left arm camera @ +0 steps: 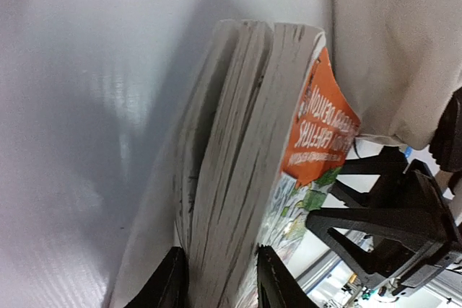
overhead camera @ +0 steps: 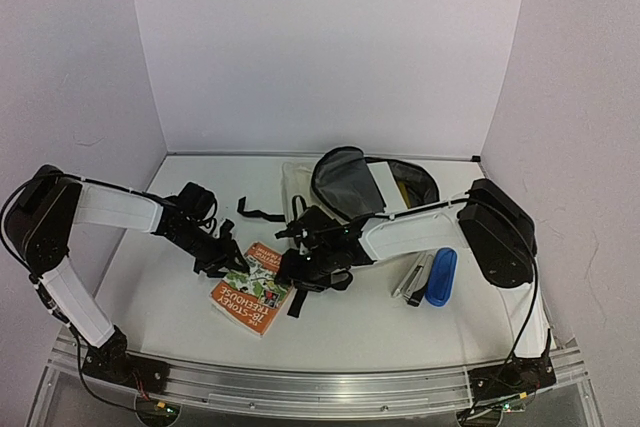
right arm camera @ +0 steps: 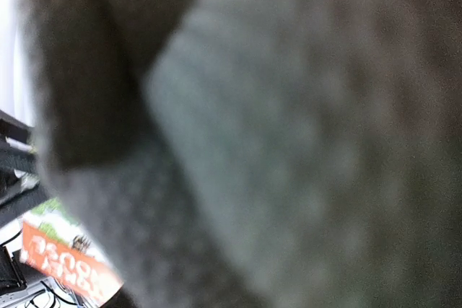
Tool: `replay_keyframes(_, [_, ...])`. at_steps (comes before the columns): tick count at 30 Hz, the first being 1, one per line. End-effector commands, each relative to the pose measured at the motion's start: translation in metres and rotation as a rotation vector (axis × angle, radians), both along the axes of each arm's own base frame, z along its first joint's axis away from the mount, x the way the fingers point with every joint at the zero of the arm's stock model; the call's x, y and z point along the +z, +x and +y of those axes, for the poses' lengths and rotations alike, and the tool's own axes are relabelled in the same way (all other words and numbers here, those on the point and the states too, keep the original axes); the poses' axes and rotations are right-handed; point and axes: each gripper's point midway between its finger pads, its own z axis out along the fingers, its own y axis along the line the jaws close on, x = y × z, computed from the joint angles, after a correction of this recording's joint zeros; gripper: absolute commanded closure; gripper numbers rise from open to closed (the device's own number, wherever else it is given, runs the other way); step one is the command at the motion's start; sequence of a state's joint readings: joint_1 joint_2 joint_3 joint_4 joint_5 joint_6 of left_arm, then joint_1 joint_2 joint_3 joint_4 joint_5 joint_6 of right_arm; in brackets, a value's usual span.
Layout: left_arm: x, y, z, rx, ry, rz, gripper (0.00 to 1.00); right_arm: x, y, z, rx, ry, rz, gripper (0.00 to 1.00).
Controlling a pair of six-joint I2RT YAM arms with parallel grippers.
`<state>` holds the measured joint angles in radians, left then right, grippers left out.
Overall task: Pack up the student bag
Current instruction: Pick up the book from the center of the board.
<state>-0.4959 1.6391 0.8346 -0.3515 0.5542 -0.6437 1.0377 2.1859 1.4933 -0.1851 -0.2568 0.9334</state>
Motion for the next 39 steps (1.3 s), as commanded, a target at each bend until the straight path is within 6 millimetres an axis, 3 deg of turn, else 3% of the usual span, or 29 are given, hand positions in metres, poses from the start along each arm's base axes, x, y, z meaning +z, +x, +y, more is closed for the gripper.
replay_keyframes(1, [0.053,-0.011,-0.059,-0.145,-0.316,-0.065,0.64,-0.003,-0.001,0.037,0.045,0.118,-0.028,0.49])
replay_keyframes(5, [0.047,-0.012,-0.058,-0.136,-0.313,-0.054,0.62,-0.003,-0.001,0.037,0.045,0.118,-0.028,0.49])
replay_keyframes(10, [0.046,-0.009,-0.05,-0.121,-0.244,-0.074,0.69,0.005,0.002,0.034,0.033,0.12,-0.051,0.49])
replay_keyframes(17, [0.065,0.0,-0.022,-0.023,-0.097,-0.172,0.95,0.052,0.008,0.029,0.014,0.188,-0.16,0.48])
replay_keyframes(21, [0.092,0.001,-0.009,0.02,-0.071,-0.239,0.99,0.091,0.004,0.03,0.048,0.259,-0.226,0.42])
replay_keyframes(24, [0.124,0.003,0.0,0.04,-0.067,-0.334,1.0,0.121,0.002,0.025,0.063,0.291,-0.285,0.36])
replay_keyframes(30, [0.203,-0.003,0.007,-0.014,-0.148,-0.604,1.0,0.193,0.019,-0.003,0.065,0.371,-0.422,0.14])
replay_keyframes(35, [0.263,-0.022,-0.004,-0.164,-0.281,-0.78,0.99,0.247,0.031,-0.03,0.186,0.463,-0.525,0.03])
replay_keyframes(36, [0.266,-0.03,-0.007,-0.221,-0.295,-0.779,0.99,0.259,0.036,-0.039,0.22,0.492,-0.541,0.02])
replay_keyframes(39, [0.268,-0.036,-0.017,-0.322,-0.311,-0.734,0.98,0.285,0.023,-0.055,0.38,0.573,-0.548,0.02])
